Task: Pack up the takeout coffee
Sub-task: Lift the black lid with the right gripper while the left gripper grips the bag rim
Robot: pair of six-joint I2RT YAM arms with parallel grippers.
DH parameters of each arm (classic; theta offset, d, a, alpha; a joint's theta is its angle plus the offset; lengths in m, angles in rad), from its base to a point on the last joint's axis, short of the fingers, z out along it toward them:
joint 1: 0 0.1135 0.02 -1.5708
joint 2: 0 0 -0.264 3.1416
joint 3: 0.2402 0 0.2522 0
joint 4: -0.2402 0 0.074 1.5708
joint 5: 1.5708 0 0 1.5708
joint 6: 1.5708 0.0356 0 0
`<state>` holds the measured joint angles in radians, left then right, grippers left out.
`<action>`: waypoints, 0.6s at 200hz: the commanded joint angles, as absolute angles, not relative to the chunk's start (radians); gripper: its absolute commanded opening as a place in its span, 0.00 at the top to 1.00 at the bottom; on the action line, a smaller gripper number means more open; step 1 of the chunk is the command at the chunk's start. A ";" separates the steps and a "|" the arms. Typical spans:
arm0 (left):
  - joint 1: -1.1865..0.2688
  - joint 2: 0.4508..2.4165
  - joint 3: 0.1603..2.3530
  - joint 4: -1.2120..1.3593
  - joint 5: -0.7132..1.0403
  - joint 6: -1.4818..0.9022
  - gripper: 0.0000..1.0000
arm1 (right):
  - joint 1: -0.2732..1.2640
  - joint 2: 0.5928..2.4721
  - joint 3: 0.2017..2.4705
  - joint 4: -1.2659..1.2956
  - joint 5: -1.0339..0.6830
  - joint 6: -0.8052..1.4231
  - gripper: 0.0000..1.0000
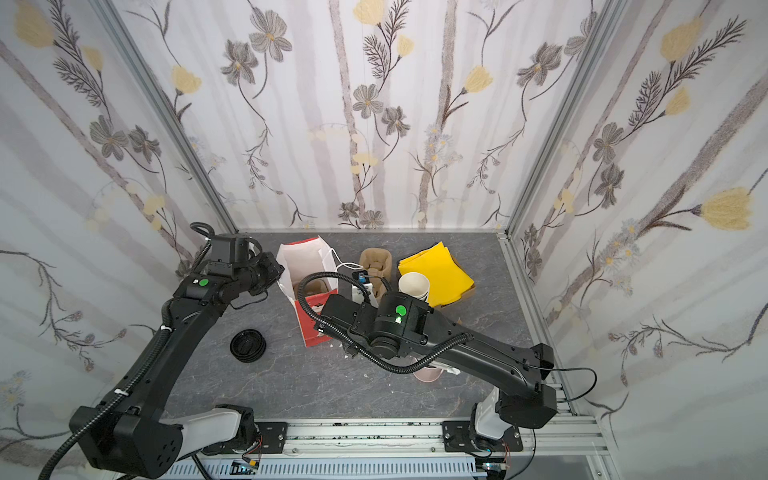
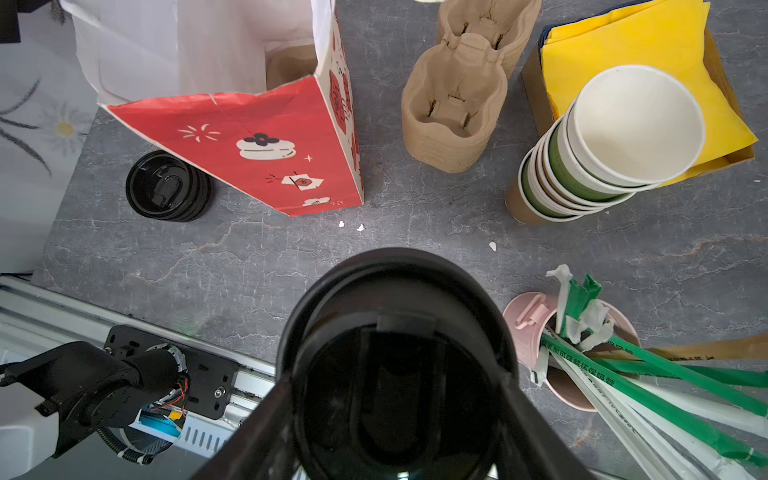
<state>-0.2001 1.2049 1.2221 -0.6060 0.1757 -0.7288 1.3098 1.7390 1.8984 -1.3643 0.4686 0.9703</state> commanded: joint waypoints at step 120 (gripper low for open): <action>-0.430 0.994 1.048 -0.586 0.019 -0.933 1.00 | 1.279 1.564 1.779 -1.356 0.478 0.900 0.39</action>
<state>-0.4278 0.9970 1.0538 -0.6094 0.0513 -0.9417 1.2884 1.6051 1.7916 -1.3735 0.4500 0.9096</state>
